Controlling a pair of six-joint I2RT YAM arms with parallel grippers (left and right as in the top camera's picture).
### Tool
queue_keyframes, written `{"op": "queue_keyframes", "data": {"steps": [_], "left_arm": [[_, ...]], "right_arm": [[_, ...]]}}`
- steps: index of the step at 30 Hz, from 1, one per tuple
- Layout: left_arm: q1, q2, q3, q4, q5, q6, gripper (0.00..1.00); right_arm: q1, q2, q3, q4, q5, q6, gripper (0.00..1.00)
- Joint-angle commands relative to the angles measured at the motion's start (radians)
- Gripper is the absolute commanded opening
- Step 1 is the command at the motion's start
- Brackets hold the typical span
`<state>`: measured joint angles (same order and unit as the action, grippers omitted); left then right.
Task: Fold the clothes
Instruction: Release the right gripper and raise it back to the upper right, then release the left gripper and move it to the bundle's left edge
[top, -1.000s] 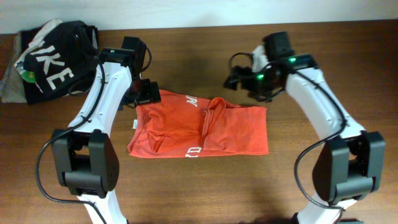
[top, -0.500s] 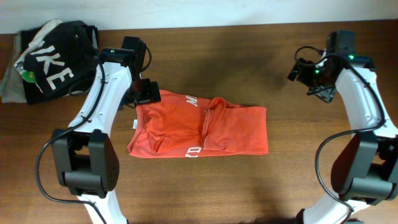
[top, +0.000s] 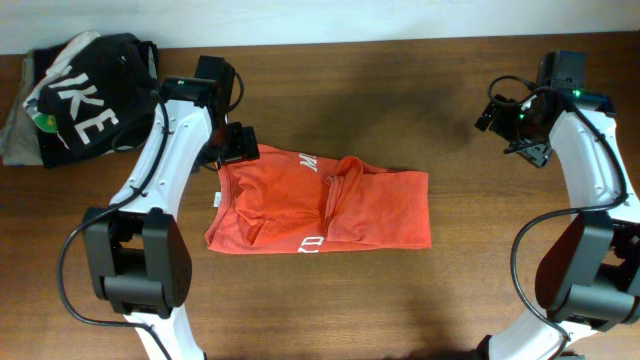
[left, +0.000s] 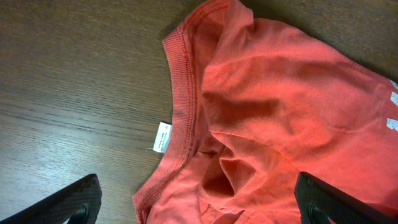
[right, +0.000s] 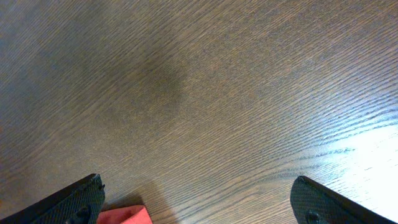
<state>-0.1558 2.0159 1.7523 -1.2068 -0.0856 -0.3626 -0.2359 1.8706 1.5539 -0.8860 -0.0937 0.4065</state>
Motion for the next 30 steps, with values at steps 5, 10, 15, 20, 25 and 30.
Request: {"op": "queue_keyframes", "data": {"steps": [5,10,15,20,25,30], "left_arm": [[0.002,-0.008,0.001,0.007,-0.106,-0.003,0.99],[0.051,-0.008,0.001,0.026,-0.112,-0.003,0.99],[0.167,-0.008,0.001,0.016,-0.020,-0.002,0.99],[0.252,-0.008,0.001,0.027,0.167,0.101,0.99],[0.306,-0.005,0.001,0.029,0.288,0.223,0.99],[0.373,0.021,0.001,0.016,0.462,0.346,0.99]], "right_arm": [[0.000,-0.015,0.008,0.001,0.020,-0.009,0.99],[0.000,-0.015,0.008,0.001,0.020,-0.009,0.99],[0.000,-0.015,0.008,0.001,0.020,-0.009,0.99],[0.000,-0.015,0.008,0.001,0.020,-0.009,0.99],[0.000,-0.015,0.008,0.001,0.020,-0.009,0.99],[0.000,-0.015,0.008,0.001,0.020,-0.009,0.99]]}}
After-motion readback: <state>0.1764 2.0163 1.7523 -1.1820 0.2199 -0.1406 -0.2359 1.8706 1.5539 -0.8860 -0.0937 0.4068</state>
